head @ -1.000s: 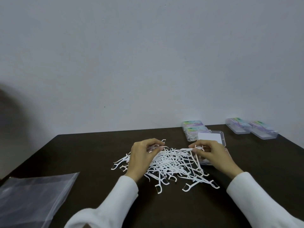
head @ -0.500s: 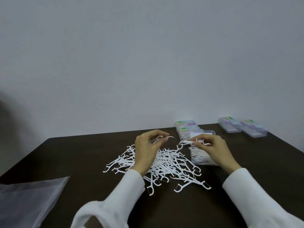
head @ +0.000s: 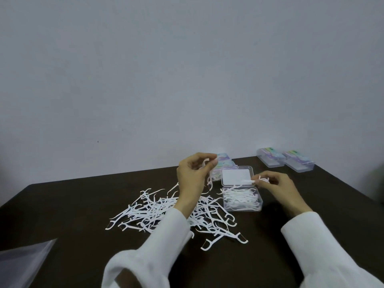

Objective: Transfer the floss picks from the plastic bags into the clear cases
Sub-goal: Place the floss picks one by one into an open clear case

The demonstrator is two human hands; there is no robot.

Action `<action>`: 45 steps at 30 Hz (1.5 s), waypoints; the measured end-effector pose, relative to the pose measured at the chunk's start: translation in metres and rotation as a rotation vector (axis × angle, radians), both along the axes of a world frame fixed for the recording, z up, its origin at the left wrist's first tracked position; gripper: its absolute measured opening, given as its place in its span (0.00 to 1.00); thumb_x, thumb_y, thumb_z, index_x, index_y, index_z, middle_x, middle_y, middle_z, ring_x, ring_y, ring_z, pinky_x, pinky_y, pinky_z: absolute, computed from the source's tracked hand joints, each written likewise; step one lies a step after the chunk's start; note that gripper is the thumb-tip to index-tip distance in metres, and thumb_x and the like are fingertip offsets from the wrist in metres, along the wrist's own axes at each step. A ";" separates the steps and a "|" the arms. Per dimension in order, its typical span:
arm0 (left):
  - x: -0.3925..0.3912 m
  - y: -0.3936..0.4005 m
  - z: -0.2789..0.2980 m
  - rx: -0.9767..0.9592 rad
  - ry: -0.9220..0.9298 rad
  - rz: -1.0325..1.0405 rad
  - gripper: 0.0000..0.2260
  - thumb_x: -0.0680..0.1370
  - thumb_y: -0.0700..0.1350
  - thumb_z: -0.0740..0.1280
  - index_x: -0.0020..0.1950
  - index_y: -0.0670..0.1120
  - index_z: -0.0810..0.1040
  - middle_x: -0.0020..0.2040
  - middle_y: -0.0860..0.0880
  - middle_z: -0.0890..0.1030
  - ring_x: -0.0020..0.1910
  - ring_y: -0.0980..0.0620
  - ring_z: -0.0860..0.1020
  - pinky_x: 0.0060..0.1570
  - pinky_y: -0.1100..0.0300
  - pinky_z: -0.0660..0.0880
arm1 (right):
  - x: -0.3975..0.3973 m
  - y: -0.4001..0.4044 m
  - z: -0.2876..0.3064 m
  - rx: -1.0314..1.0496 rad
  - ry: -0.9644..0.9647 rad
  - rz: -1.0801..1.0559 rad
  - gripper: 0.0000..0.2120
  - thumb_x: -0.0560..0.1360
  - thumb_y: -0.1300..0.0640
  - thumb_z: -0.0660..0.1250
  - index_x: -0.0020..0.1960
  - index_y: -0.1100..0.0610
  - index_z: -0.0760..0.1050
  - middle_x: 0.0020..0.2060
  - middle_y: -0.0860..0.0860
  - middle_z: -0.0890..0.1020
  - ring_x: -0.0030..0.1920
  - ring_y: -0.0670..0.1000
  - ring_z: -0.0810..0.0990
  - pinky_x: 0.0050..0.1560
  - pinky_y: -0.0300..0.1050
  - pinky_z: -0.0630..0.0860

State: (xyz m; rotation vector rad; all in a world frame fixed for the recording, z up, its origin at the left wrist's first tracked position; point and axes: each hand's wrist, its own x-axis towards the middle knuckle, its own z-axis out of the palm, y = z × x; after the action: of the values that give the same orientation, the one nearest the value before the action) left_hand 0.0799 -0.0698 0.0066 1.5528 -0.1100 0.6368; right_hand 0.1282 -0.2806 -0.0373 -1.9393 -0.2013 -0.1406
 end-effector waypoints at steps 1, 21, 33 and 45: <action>0.002 -0.001 0.001 -0.022 0.003 0.002 0.08 0.70 0.35 0.74 0.40 0.49 0.84 0.38 0.52 0.84 0.40 0.56 0.80 0.44 0.63 0.77 | -0.001 -0.002 0.000 -0.037 0.002 -0.001 0.04 0.74 0.61 0.68 0.44 0.53 0.81 0.47 0.50 0.82 0.52 0.50 0.78 0.58 0.50 0.74; 0.012 -0.009 0.001 -0.338 0.143 -0.050 0.07 0.71 0.34 0.72 0.44 0.45 0.82 0.43 0.48 0.84 0.41 0.57 0.81 0.49 0.64 0.78 | -0.010 0.014 0.004 -0.084 -0.139 0.059 0.07 0.72 0.61 0.70 0.44 0.50 0.81 0.46 0.46 0.81 0.49 0.46 0.77 0.45 0.32 0.71; 0.016 -0.024 -0.001 -0.697 0.336 -0.135 0.10 0.73 0.34 0.70 0.53 0.40 0.80 0.43 0.46 0.81 0.41 0.53 0.79 0.40 0.64 0.79 | -0.020 0.039 0.010 0.058 -0.168 0.161 0.09 0.74 0.56 0.67 0.54 0.51 0.78 0.52 0.45 0.81 0.54 0.42 0.78 0.55 0.35 0.75; 0.013 -0.055 -0.009 -0.641 0.337 -0.160 0.08 0.71 0.33 0.72 0.48 0.40 0.82 0.40 0.46 0.83 0.35 0.52 0.80 0.32 0.63 0.79 | -0.026 0.044 0.019 0.461 0.323 0.368 0.10 0.79 0.57 0.59 0.52 0.56 0.78 0.43 0.52 0.83 0.42 0.47 0.82 0.44 0.41 0.77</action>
State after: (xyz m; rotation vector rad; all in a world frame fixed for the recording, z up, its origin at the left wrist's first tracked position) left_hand 0.0931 -0.1251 -0.0021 0.9950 0.2077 0.2361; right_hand 0.1025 -0.2369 -0.0188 -1.4138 -0.2783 0.3421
